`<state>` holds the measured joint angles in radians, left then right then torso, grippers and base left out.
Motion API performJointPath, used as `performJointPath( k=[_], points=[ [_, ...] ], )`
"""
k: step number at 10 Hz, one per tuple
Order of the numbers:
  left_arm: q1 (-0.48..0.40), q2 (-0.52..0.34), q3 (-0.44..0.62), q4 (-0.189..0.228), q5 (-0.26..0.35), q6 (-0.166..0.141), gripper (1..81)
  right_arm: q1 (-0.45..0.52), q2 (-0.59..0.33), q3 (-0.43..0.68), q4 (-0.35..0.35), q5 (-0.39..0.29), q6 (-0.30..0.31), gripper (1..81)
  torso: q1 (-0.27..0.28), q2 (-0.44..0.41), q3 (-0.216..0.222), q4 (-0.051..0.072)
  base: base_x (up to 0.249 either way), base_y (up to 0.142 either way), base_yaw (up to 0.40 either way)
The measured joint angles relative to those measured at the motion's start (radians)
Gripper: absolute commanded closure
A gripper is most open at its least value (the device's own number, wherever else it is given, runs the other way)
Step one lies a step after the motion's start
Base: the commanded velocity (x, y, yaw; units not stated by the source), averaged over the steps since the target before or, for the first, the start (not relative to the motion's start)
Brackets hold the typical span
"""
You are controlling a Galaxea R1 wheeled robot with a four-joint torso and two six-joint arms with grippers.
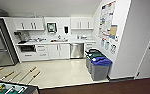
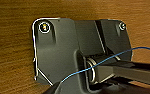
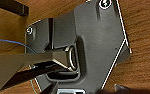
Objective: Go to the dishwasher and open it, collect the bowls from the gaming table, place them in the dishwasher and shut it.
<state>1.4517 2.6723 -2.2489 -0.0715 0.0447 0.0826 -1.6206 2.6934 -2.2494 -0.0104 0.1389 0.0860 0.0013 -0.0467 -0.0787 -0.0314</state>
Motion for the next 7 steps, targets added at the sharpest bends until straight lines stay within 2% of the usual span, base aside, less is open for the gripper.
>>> performJointPath(
  k=[7],
  points=[
    [0.0, 0.007, -0.011, 0.0, -0.001, 0.0, 1.0, 0.013, 0.016, -0.003, -0.001, 0.0, 0.0, 1.0, 0.0, 0.0, 0.0, 0.0, 0.158, 0.0, 0.0]
  ],
)
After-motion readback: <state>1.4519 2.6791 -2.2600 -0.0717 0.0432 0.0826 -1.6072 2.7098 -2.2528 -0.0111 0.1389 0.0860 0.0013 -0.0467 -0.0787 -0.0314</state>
